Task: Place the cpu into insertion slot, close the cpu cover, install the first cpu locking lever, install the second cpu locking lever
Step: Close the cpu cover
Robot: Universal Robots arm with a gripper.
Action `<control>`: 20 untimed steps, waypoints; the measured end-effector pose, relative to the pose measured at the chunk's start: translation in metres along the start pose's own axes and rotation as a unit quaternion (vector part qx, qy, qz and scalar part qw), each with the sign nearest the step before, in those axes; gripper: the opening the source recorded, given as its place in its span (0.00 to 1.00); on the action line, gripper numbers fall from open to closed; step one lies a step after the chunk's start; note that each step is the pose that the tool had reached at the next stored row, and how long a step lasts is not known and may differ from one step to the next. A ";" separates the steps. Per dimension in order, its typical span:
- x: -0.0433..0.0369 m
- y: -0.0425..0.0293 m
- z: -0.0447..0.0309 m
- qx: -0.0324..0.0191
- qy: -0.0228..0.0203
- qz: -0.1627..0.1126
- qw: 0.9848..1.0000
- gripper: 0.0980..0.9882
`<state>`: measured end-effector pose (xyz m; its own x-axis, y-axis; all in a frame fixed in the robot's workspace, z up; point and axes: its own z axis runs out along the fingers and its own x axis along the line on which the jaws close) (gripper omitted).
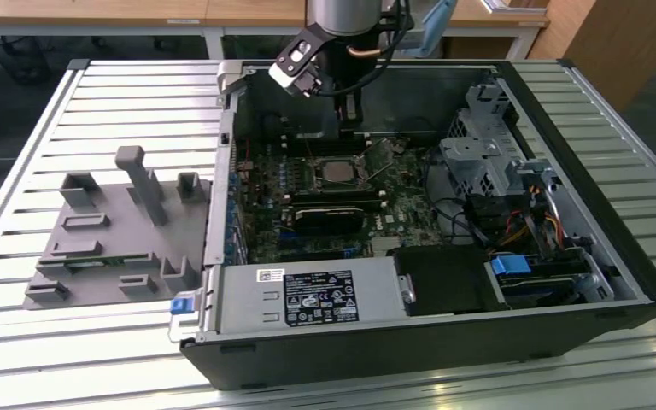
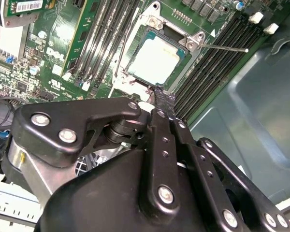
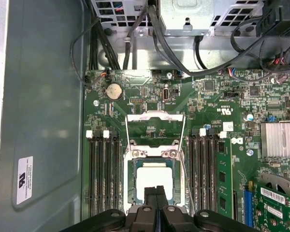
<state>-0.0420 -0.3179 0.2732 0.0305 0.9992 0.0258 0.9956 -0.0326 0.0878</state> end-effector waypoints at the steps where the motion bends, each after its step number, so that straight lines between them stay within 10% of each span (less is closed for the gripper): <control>1: 0.0000 0.0001 -0.0012 0.000 0.000 0.000 1.000 0.01; 8: 0.0002 0.0008 -0.0046 0.001 0.000 0.000 1.000 0.01; 20: 0.0004 0.0081 -0.0042 0.020 -0.001 0.000 1.000 0.01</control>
<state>-0.0343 -0.3179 0.2780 0.0315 0.9992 0.0247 0.9983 -0.0326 0.0475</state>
